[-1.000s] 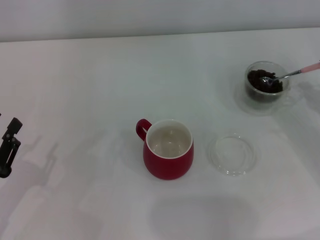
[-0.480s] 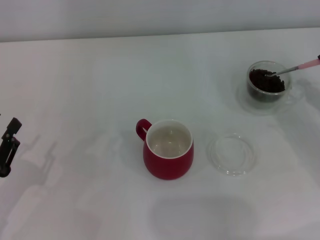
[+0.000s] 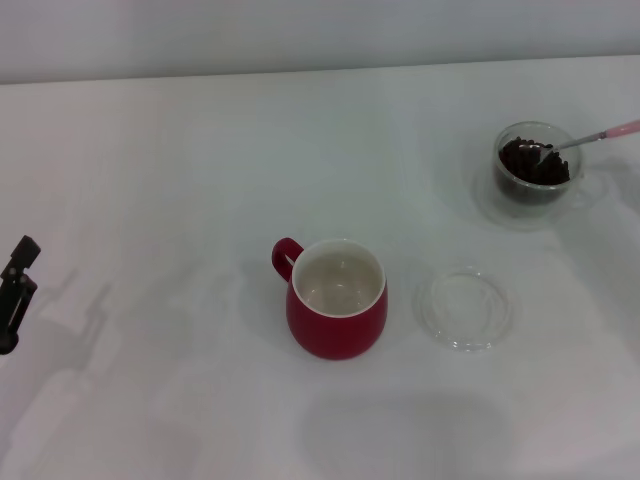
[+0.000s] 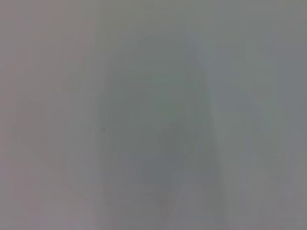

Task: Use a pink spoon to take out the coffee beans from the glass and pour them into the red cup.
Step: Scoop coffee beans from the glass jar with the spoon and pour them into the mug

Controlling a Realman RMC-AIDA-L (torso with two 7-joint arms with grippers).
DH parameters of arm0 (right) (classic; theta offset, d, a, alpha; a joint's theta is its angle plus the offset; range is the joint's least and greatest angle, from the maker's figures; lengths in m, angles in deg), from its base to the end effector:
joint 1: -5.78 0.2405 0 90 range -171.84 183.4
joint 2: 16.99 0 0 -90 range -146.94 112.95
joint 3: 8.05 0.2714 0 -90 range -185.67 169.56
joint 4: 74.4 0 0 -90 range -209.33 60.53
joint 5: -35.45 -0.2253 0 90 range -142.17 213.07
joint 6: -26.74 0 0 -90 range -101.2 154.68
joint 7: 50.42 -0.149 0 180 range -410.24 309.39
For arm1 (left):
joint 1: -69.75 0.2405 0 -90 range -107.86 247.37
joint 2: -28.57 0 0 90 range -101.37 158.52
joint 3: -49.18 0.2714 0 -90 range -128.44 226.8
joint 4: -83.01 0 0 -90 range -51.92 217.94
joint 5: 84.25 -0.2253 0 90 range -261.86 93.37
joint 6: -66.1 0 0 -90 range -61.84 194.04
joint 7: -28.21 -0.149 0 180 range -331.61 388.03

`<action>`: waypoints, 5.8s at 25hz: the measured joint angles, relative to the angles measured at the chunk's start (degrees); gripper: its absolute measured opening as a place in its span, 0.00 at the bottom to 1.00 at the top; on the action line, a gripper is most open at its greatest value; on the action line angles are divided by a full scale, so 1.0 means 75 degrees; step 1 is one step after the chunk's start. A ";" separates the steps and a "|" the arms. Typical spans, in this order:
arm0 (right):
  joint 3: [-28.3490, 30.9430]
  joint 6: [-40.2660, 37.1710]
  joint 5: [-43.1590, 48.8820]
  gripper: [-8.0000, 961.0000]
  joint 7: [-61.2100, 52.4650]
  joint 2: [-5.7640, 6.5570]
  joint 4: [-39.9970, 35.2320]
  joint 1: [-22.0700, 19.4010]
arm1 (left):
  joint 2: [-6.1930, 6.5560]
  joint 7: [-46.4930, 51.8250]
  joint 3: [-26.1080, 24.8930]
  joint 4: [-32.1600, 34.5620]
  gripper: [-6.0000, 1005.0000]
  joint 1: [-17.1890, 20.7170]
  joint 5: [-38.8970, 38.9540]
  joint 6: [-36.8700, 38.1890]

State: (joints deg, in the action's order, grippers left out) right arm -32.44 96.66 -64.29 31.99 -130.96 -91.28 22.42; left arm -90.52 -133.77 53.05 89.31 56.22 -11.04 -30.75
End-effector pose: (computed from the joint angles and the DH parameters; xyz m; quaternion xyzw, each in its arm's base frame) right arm 0.4294 0.3038 0.0592 -0.5279 0.5904 0.4886 0.3661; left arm -0.3633 0.2314 -0.0195 -0.7908 -0.1070 -0.3578 0.4849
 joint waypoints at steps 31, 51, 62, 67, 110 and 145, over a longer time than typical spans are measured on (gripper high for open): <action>0.0004 -0.0254 0.0199 0.20 -0.2065 0.0476 -0.0024 -0.0098 | -0.0022 0.0000 0.0035 -0.0058 0.41 -0.0016 0.0000 0.0059; -0.0381 0.0786 0.0197 0.20 -0.2460 0.0231 0.0012 -0.0097 | -0.0036 0.0001 0.0048 -0.0079 0.41 -0.0014 -0.0049 0.0015; -0.0686 0.1206 0.0209 0.21 -0.2633 -0.0024 -0.0020 -0.0108 | -0.0035 0.0000 0.0056 -0.0078 0.42 0.0079 -0.0071 -0.0045; -0.0825 0.1393 0.0211 0.21 -0.2642 -0.0080 0.0064 -0.0110 | -0.0035 0.0000 0.0059 -0.0078 0.42 0.0097 -0.0071 -0.0057; -0.1906 0.2216 0.0172 0.22 -0.1682 -0.0197 0.1448 0.0575 | -0.0035 0.0000 0.0058 -0.0078 0.41 0.0118 -0.0067 -0.0072; -0.2457 0.3348 0.0150 0.23 0.2925 -0.0180 0.1393 0.0905 | -0.0030 0.0000 0.0058 -0.0077 0.41 0.0002 -0.0036 -0.0013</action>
State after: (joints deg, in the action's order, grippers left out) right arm -50.87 121.77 -63.17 53.93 -132.32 -80.83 29.21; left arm -90.75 -133.77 53.48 88.73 56.23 -11.31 -30.85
